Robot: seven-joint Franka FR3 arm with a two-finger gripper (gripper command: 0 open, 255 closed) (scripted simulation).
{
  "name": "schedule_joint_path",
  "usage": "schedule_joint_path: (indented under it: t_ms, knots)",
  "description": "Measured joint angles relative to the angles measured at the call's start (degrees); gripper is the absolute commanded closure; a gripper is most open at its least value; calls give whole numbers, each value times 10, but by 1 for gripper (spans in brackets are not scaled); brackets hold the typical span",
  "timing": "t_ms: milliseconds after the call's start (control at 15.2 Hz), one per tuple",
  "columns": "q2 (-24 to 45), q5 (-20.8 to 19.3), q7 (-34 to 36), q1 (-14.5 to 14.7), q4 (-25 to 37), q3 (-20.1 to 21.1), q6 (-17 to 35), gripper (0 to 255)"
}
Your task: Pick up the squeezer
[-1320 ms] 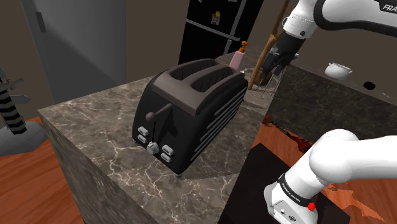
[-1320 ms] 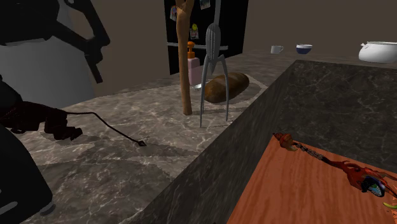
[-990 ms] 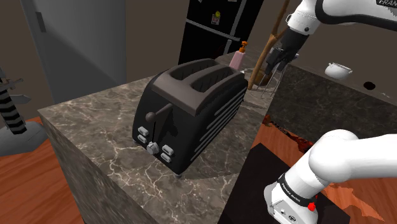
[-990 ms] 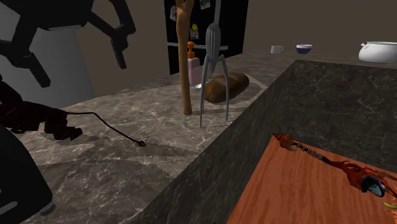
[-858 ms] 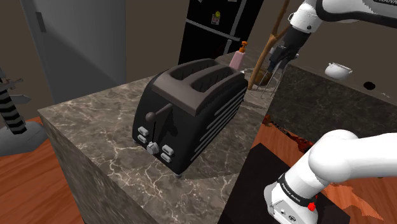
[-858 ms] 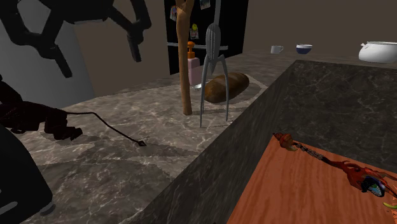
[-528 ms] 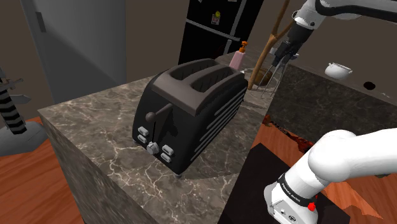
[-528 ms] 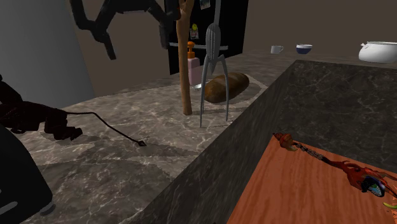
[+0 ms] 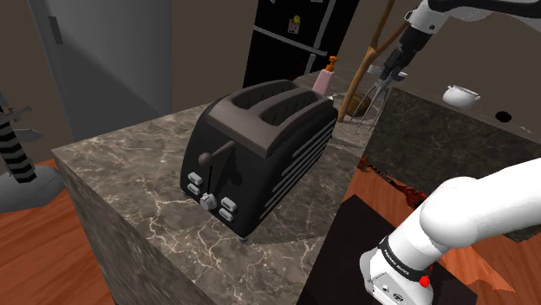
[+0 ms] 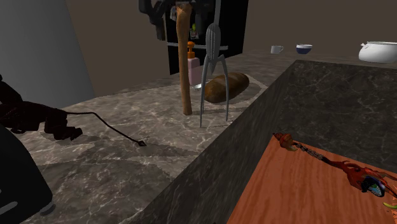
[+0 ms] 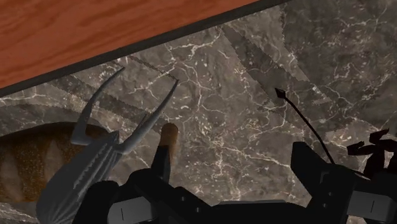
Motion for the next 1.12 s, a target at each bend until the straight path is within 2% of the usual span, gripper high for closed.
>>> schedule_joint_path:
  t_ms: [462,660,858,1122]
  knots:
    - [138,61,-130,5,161,-98,-23,0]
    - [225,117,-198,-5,257,-146,-46,0]
    - [234,125,-211,-8,250,-152,-33,0]
    - [226,120,-210,-7,210,-150,1,0]
